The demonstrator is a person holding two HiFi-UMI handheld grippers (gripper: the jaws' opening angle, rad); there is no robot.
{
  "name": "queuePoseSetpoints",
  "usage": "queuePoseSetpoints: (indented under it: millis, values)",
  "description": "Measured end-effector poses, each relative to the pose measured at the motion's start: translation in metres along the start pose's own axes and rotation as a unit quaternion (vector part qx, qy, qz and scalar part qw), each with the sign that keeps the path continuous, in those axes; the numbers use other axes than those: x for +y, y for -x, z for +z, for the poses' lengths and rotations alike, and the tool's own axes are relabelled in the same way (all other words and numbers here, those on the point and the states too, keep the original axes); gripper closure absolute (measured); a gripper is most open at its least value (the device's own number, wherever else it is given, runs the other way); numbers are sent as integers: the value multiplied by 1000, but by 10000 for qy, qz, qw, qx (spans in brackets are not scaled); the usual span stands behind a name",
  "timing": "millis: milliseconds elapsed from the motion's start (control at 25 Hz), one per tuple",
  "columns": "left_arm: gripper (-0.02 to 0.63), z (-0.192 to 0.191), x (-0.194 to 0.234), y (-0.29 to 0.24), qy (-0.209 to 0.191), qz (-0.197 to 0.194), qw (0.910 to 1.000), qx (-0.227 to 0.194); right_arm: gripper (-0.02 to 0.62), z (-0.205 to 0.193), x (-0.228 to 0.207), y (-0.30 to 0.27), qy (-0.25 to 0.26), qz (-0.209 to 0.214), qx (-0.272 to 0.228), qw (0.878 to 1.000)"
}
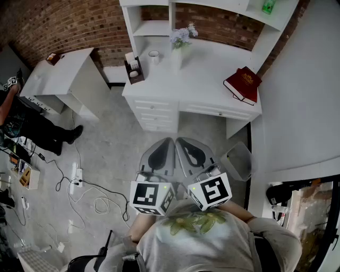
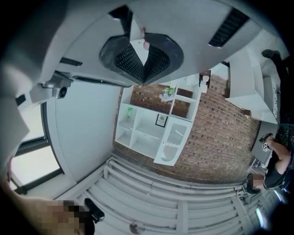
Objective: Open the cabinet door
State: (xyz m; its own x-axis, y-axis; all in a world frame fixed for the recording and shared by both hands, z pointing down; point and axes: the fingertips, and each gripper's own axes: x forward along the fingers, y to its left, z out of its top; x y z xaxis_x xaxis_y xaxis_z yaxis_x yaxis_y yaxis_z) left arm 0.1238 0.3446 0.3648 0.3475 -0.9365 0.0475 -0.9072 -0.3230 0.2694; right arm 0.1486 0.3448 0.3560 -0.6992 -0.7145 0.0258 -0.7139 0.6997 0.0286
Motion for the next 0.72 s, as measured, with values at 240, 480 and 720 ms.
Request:
queuePoseSetpoints:
  millis: [240, 480, 720]
  values:
    - [596, 6, 8, -4, -64, -35, 10000, -8, 572, 4, 0, -10, 8, -95, -20, 10000]
    - [597, 14, 19, -9, -139, -109, 9998, -5, 572, 7, 0, -23, -120, -219, -125, 9996]
    - [597, 14, 33, -6, -294, -194, 9993, 152, 572, 5, 8, -36, -181, -398, -209, 9988]
